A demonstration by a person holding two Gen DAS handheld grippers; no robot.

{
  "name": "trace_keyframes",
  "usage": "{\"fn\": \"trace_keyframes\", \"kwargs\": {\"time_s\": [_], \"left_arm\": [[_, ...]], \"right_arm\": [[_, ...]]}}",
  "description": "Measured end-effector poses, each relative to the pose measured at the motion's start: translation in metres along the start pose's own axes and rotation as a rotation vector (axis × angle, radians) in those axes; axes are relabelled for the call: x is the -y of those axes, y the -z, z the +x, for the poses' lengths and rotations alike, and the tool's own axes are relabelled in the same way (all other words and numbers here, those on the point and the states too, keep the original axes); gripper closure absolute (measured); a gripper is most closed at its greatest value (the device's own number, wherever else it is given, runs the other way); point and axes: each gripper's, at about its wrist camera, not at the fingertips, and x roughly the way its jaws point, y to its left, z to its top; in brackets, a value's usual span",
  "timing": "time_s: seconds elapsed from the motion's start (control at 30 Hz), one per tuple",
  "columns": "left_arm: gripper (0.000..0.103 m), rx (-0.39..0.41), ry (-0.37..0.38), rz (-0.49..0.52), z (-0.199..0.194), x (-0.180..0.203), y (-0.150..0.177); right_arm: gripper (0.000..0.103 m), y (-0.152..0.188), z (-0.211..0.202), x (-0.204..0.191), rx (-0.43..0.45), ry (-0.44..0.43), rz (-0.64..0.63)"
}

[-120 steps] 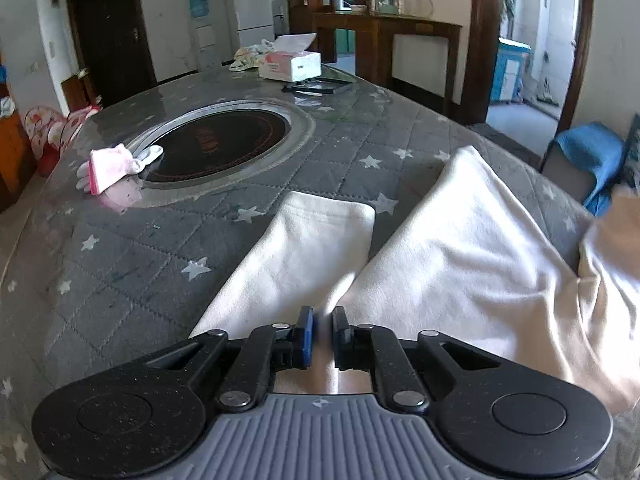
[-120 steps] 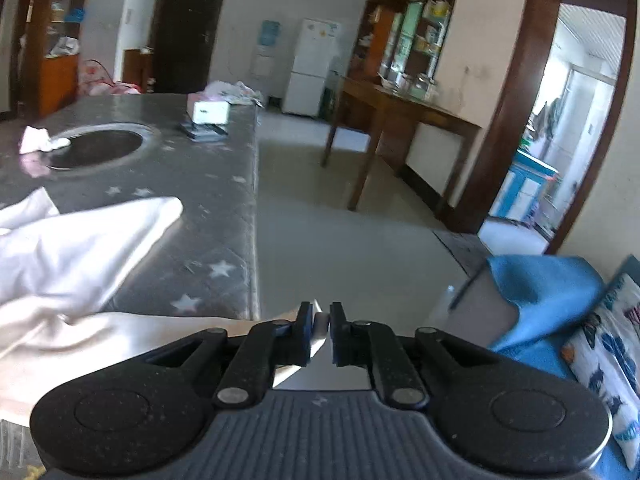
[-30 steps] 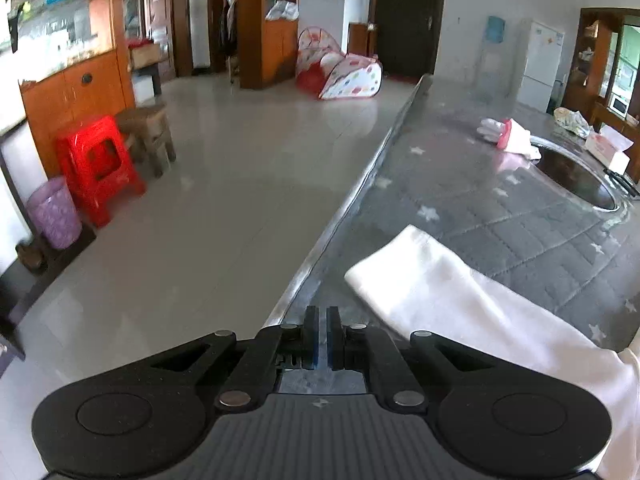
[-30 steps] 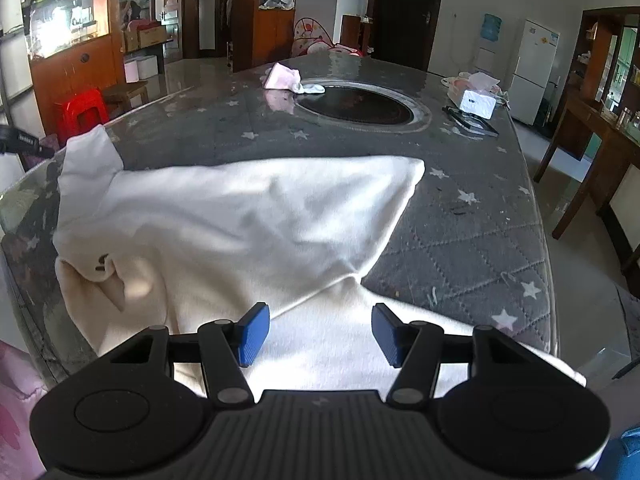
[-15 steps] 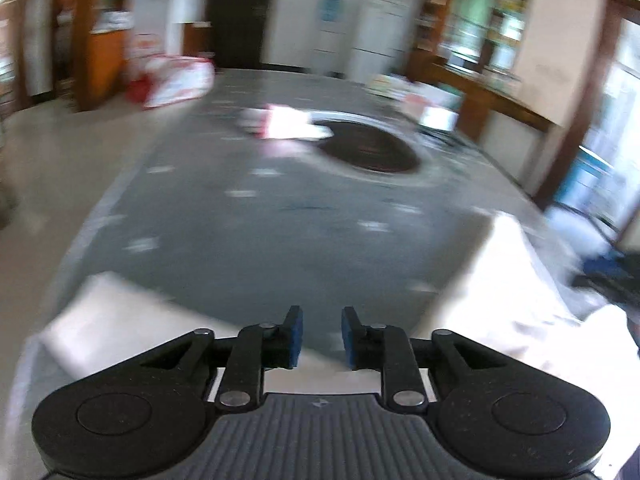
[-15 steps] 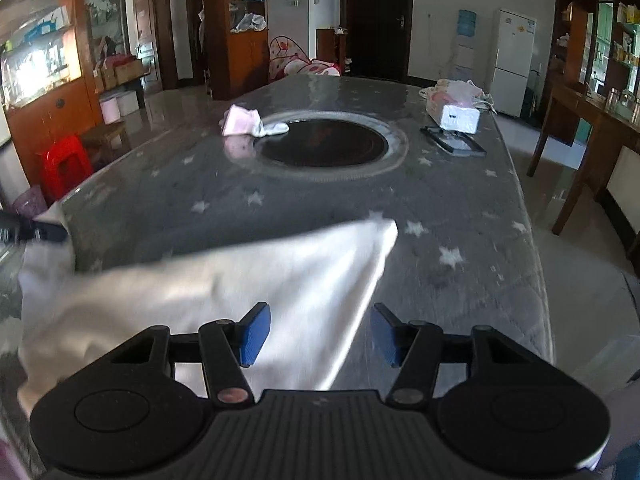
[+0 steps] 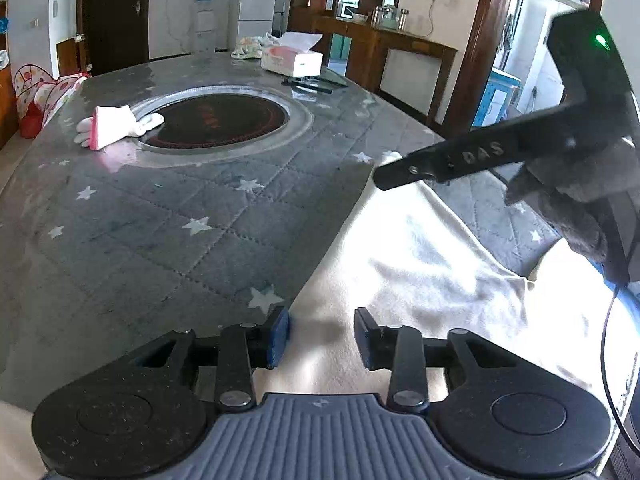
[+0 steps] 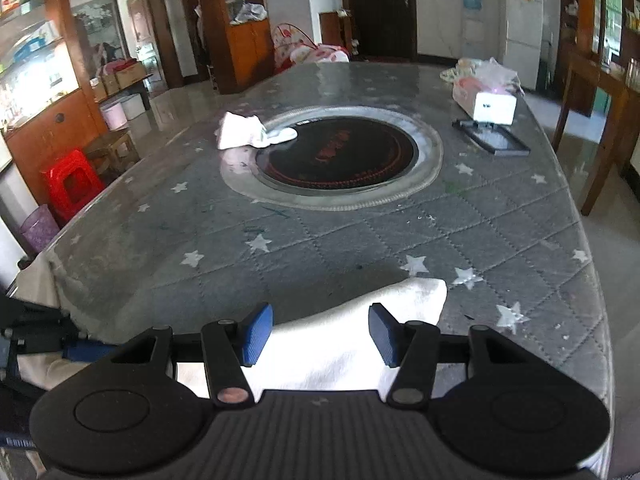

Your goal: Fold clothes

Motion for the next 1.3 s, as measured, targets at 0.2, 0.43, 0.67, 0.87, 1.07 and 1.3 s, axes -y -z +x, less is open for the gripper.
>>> {"fn": "trace_keyframes", "kwargs": {"time_s": [0.2,0.43,0.67,0.87,1.07,1.3], "left_arm": [[0.097,0.029,0.016,0.026,-0.005,0.004,-0.002],[0.098,0.103,0.077,0.139,-0.028,0.037,0.003],[0.097,0.106,0.139,0.248,-0.034,0.064,0.020],[0.093,0.081,0.181,0.243,-0.036,0.064,0.027],[0.086,0.101,0.169,0.151,-0.043,0.044,0.014],[0.057,0.021,0.193,0.086,-0.023,0.035,0.002]], "right_arm": [[0.051,-0.008,0.007,-0.008,0.017,0.002,-0.027],[0.052,-0.015,0.014,-0.031,0.012,0.010,-0.151],[0.052,0.008,0.016,-0.045,-0.083,0.079,-0.287],[0.051,0.048,-0.010,-0.040,-0.103,0.180,-0.321],[0.051,0.085,-0.042,-0.017,-0.040,0.190,-0.162],[0.051,0.111,-0.062,-0.005,0.024,0.180,-0.070]]}}
